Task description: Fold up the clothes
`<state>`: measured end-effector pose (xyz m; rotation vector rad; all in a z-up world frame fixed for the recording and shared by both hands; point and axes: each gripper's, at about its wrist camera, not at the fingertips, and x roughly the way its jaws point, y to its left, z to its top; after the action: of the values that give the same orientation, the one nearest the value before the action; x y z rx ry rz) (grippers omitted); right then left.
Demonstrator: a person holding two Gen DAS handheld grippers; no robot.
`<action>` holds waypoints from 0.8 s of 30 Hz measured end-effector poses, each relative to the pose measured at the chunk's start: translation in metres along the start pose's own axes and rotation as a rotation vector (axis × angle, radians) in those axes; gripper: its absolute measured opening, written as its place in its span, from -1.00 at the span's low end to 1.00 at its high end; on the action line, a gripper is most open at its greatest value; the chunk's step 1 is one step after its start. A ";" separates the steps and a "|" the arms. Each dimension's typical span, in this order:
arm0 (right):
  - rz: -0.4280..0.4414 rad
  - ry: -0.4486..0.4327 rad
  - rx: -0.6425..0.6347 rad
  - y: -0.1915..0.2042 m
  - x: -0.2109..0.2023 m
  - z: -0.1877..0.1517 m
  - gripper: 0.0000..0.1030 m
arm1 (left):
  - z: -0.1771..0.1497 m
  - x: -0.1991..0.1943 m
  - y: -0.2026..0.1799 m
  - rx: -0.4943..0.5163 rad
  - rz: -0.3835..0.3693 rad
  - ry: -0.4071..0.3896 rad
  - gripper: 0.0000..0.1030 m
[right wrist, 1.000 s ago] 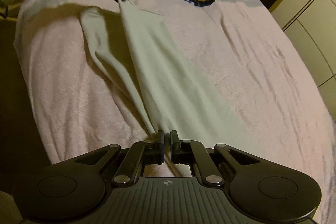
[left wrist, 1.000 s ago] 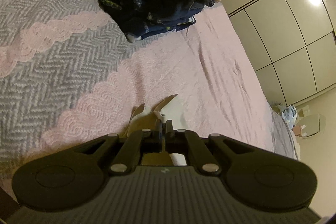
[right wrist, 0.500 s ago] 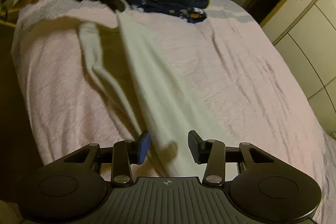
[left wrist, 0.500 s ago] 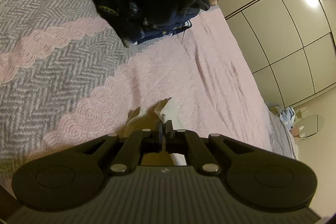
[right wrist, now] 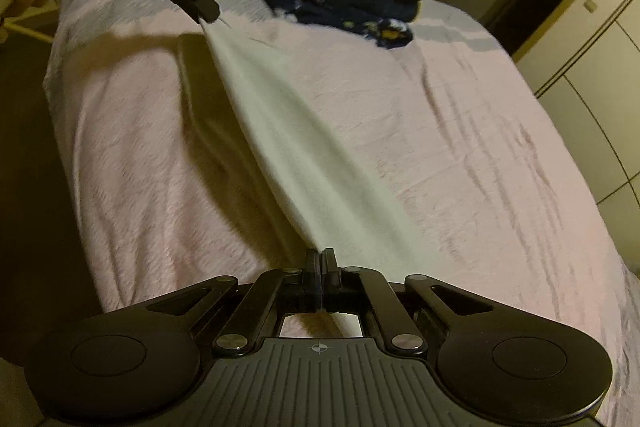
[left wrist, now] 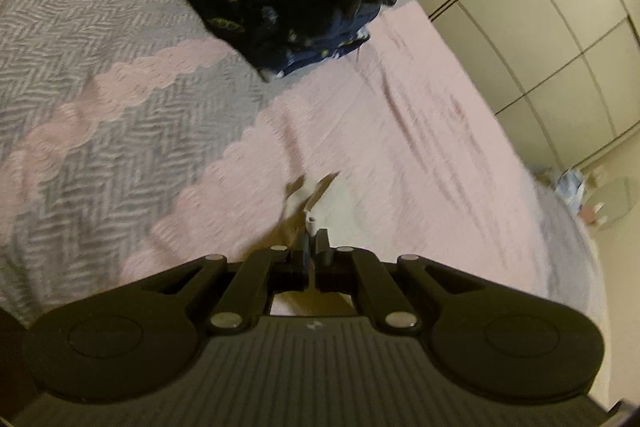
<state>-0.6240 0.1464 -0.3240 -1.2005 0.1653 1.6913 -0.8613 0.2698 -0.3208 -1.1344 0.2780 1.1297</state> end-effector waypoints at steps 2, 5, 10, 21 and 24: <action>0.005 0.011 -0.007 0.003 0.005 -0.001 -1.00 | -0.005 0.004 0.002 0.023 0.019 0.007 -1.00; 0.013 0.042 -0.008 0.007 0.014 -0.005 -1.00 | -0.011 0.013 0.007 0.048 0.053 0.031 -1.00; 0.034 0.075 -0.028 0.009 0.020 -0.006 -1.00 | -0.013 0.009 0.001 0.108 0.074 0.028 -1.00; -0.028 0.137 0.102 -0.033 0.000 -0.018 -0.12 | 0.014 0.001 -0.003 0.191 0.155 0.210 -0.65; -0.094 0.174 0.254 -0.061 -0.003 -0.033 -0.10 | 0.033 0.005 -0.018 0.217 0.130 0.207 -0.55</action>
<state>-0.5560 0.1540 -0.3128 -1.1440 0.4112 1.4361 -0.8558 0.3001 -0.2989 -1.0514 0.6276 1.0673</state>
